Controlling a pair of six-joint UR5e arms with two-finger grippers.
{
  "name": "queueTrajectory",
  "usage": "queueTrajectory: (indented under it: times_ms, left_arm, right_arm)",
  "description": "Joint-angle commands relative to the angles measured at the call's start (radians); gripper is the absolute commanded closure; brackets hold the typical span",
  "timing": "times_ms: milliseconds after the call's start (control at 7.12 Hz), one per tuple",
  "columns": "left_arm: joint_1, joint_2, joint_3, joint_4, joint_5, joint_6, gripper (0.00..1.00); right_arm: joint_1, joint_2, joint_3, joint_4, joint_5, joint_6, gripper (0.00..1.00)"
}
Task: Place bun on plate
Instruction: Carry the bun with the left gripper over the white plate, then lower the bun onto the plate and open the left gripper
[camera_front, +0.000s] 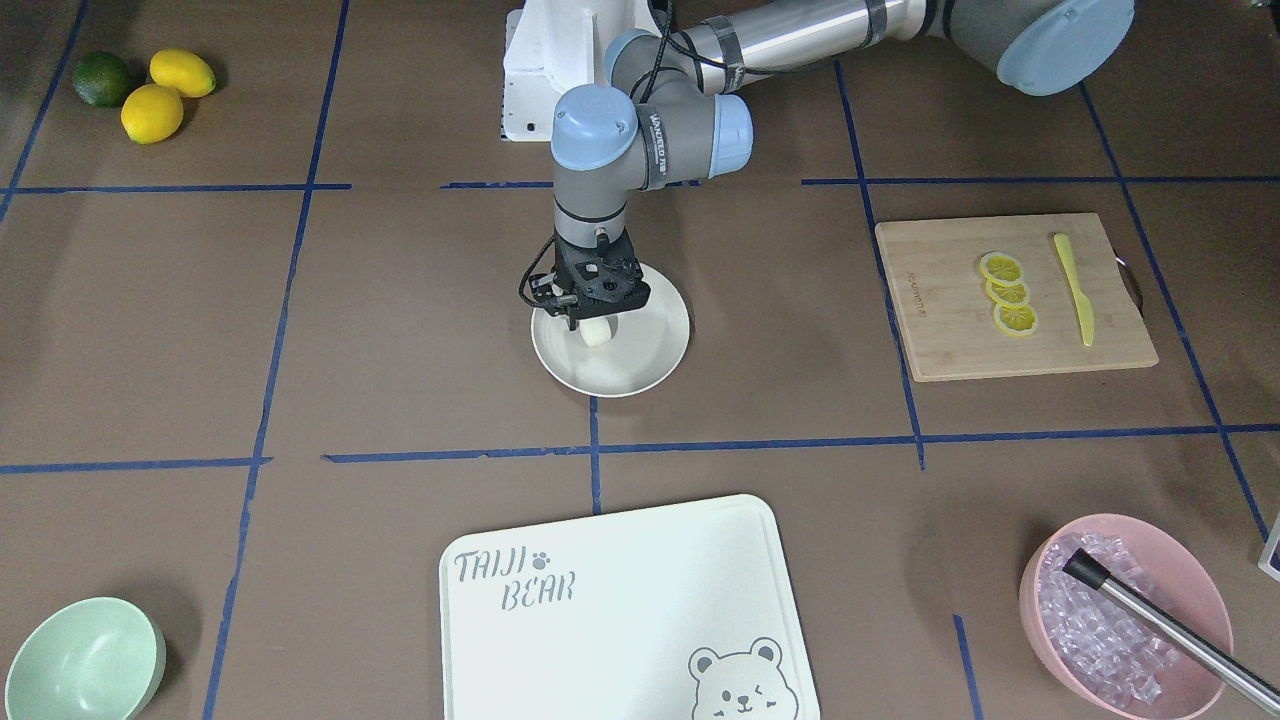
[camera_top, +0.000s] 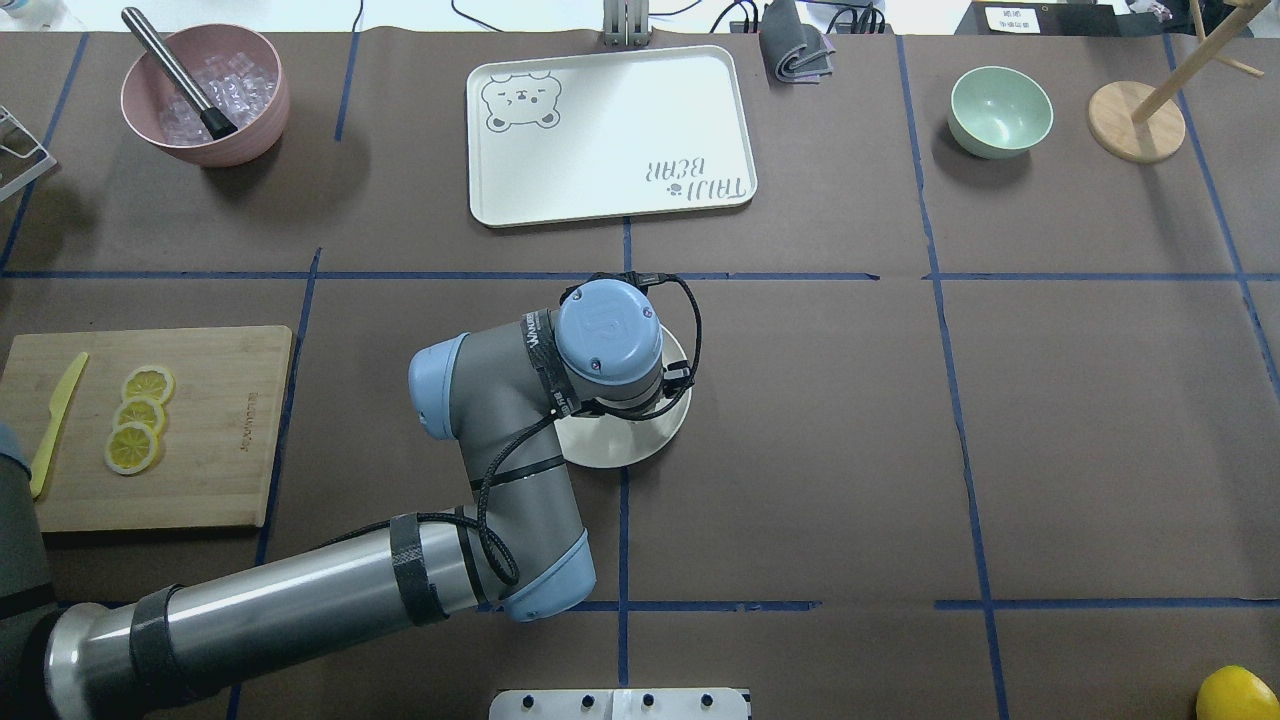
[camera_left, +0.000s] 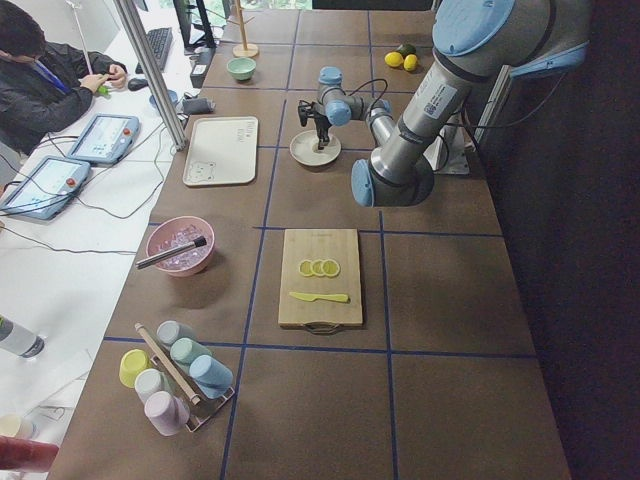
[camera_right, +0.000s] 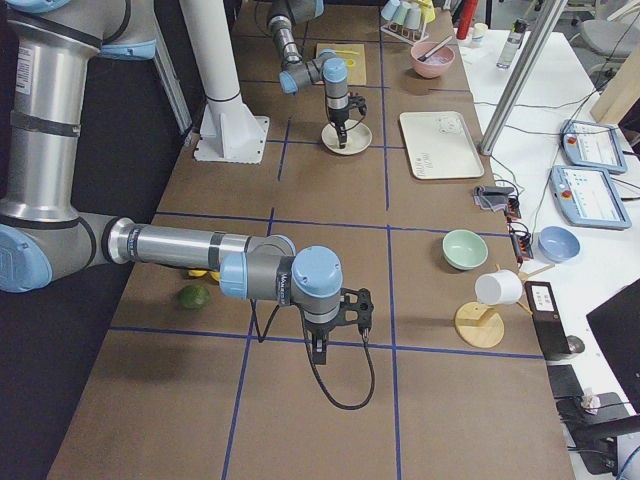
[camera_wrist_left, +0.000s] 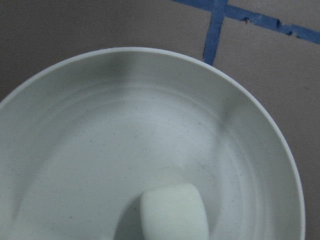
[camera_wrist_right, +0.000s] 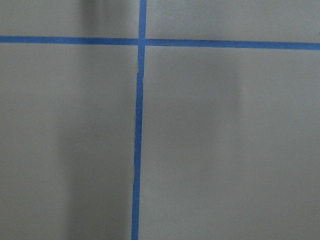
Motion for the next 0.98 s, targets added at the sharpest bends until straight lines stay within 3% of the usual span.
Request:
queueTrajectory:
  times_ms: [0, 421, 842]
  left_arm:
    - [-0.010, 0.010, -0.041, 0.011, -0.010, 0.003, 0.00]
    - [-0.042, 0.021, -0.216, 0.193, -0.041, 0.008, 0.00]
    - [-0.149, 0.245, -0.505, 0.378, -0.146, 0.309, 0.00]
  right_arm:
    - [0.000, 0.000, 0.000, 0.000, 0.000, 0.001, 0.00]
    - [0.000, 0.000, 0.000, 0.000, 0.000, 0.001, 0.00]
    - [0.000, 0.000, -0.002, -0.001, 0.000, 0.000, 0.00]
